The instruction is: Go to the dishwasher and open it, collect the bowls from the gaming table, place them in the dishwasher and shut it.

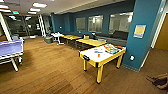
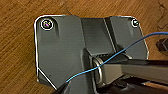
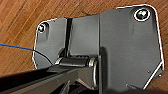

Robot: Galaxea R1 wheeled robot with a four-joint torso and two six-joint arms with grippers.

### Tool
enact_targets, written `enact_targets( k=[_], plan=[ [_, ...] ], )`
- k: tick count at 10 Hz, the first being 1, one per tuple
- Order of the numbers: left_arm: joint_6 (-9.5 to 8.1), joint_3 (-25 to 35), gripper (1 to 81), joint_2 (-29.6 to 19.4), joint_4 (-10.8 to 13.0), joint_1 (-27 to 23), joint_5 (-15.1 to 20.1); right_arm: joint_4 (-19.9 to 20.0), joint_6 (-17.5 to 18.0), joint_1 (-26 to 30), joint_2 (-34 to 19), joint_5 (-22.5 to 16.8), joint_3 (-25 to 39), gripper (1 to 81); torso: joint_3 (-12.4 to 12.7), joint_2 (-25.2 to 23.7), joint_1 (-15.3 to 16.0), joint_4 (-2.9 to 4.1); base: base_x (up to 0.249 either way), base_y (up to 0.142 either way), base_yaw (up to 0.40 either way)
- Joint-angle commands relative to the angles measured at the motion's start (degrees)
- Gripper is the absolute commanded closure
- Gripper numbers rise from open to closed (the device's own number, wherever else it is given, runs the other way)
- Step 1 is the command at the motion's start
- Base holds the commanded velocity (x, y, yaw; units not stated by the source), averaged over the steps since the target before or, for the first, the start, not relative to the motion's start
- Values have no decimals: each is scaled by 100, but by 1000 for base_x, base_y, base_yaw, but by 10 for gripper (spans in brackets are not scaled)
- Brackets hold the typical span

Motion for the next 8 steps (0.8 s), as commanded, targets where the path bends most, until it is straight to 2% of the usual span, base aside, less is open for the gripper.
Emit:
enact_targets(
  k=[1,2,8],
  plan=[
    [6,26,10,-53,45,-311,284,-55,-10,300,55,-288,59,10,2,0,3,0,0,-239,0],
    [6,26,10,-71,10,-319,284,-55,-11,292,55,-288,59,10,2,0,3,0,0,-157,0],
    [6,26,10,-53,45,-311,284,-54,-19,310,55,-279,59,10,2,0,3,0,0,0,0]
  ],
)
